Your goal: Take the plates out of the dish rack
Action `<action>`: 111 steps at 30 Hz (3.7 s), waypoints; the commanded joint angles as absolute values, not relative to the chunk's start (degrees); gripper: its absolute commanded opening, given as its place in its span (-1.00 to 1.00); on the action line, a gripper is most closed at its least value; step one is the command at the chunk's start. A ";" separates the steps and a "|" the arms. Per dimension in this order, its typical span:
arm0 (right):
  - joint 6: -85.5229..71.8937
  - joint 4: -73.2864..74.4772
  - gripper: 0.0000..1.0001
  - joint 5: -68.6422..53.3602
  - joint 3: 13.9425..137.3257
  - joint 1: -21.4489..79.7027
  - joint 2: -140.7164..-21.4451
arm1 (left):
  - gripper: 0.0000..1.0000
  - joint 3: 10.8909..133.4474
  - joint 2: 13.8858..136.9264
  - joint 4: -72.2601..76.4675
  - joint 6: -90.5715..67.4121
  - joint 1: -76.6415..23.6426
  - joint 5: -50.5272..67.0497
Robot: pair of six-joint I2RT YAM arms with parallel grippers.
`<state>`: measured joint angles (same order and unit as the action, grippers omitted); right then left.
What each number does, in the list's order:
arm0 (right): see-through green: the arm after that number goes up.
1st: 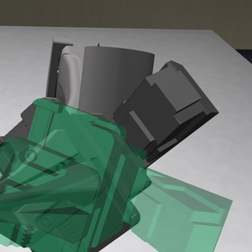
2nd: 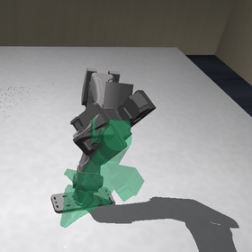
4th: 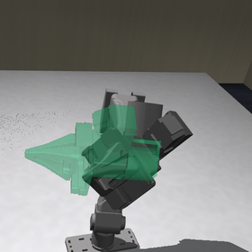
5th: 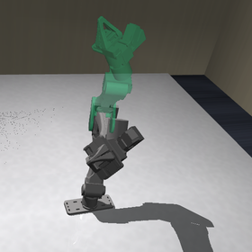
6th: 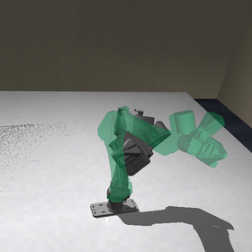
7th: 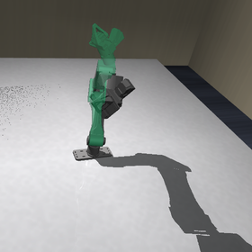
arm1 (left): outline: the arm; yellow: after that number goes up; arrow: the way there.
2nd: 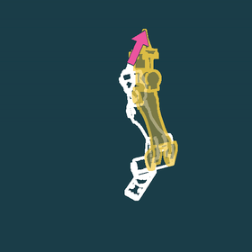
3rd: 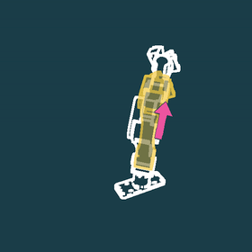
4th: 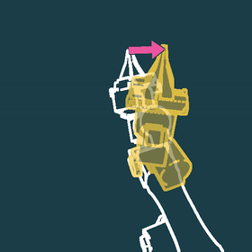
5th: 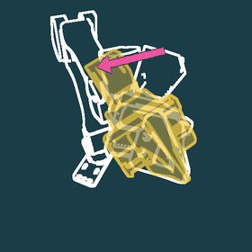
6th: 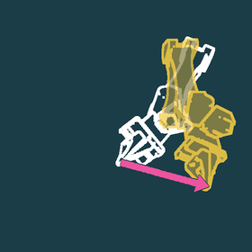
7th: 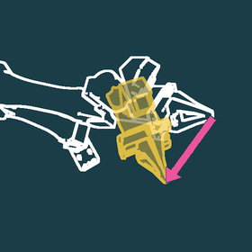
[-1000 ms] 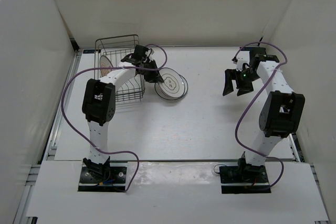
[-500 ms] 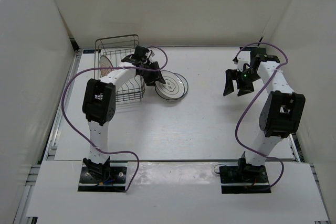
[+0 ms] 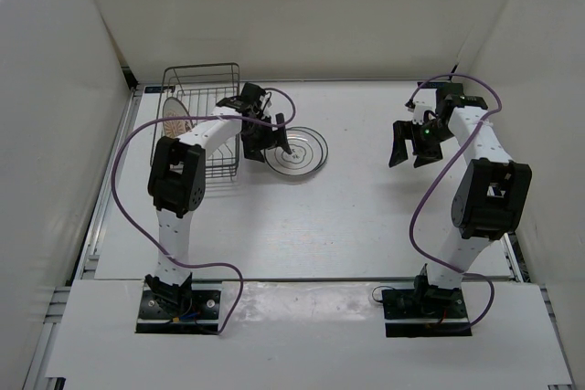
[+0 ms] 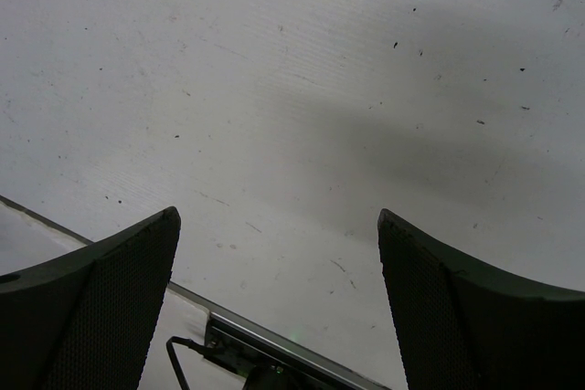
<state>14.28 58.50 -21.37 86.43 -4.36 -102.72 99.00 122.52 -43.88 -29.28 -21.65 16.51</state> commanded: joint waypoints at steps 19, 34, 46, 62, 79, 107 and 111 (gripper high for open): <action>15.82 58.97 0.80 -21.53 87.10 -4.83 -102.31 | 0.94 104.33 123.48 -50.19 -30.59 -21.97 7.56; 16.26 59.33 0.80 -20.83 86.66 -5.27 -101.95 | 0.84 107.05 127.09 -46.59 -34.45 -21.88 12.48; 16.44 59.24 0.80 -20.74 86.49 -5.36 -101.95 | 0.84 106.61 128.05 -41.93 -41.21 -21.88 17.66; 16.44 59.15 0.80 -20.83 85.69 -5.45 -101.69 | 0.84 106.97 127.54 -44.30 -41.66 -21.89 16.88; 15.82 58.98 0.80 -23.11 86.04 -5.45 -103.10 | 0.68 106.00 123.93 -49.39 -42.45 -22.67 14.24; 15.47 58.27 0.80 -24.17 86.13 -5.54 -104.59 | 0.57 105.13 123.93 -51.94 -48.34 -23.64 18.37; 15.21 57.92 0.80 -24.43 85.78 -5.45 -104.77 | 0.57 103.62 123.31 -51.94 -48.08 -23.47 18.54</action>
